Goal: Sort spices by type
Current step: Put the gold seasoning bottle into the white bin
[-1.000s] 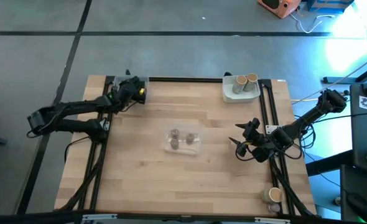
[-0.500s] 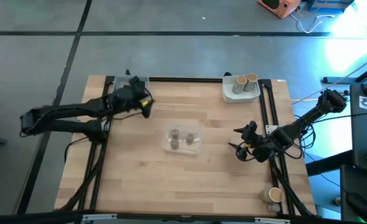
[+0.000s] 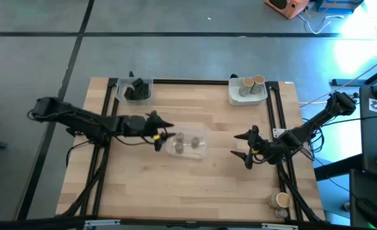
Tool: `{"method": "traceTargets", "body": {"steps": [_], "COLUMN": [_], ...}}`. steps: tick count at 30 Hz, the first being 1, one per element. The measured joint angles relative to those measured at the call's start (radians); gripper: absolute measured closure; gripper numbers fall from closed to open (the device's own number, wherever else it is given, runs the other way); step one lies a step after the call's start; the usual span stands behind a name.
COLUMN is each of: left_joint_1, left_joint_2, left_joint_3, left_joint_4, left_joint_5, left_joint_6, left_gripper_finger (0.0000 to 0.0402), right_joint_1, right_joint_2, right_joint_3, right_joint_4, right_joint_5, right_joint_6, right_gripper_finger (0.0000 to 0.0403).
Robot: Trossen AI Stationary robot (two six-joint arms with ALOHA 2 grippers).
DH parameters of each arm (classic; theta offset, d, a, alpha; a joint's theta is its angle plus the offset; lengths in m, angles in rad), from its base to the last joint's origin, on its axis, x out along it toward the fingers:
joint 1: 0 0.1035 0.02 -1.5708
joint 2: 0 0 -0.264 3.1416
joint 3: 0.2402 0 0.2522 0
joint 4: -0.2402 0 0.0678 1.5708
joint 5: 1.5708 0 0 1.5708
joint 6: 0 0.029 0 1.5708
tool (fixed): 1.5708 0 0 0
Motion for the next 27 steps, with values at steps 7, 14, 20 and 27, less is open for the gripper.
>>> {"method": "traceTargets", "body": {"steps": [7,14,20,27], "left_joint_1": [-0.090,-0.157,-0.204,-0.268], "left_joint_2": [0.178,0.299,0.342,0.342], "left_joint_3": [0.000,0.000,0.002,0.002], "left_joint_4": [0.170,0.287,0.360,0.375], "left_joint_5": [0.000,-0.022,-0.039,-0.110], "left_joint_6": [-0.001,-0.062,-0.108,-0.136], "left_gripper_finger": [0.0196,0.0196,0.0196,0.0196], "right_joint_1": [0.001,0.063,0.169,0.279], "right_joint_2": [0.003,0.119,0.285,0.459], "right_joint_3": [0.140,0.308,0.553,0.813], "right_joint_4": [-0.013,-0.134,-0.469,-0.826], "right_joint_5": [-0.182,-0.285,-0.193,-0.248], "right_joint_6": [-0.067,-0.045,0.065,0.320], "right_gripper_finger": [0.0063,0.0063,0.0063,0.0063]}}
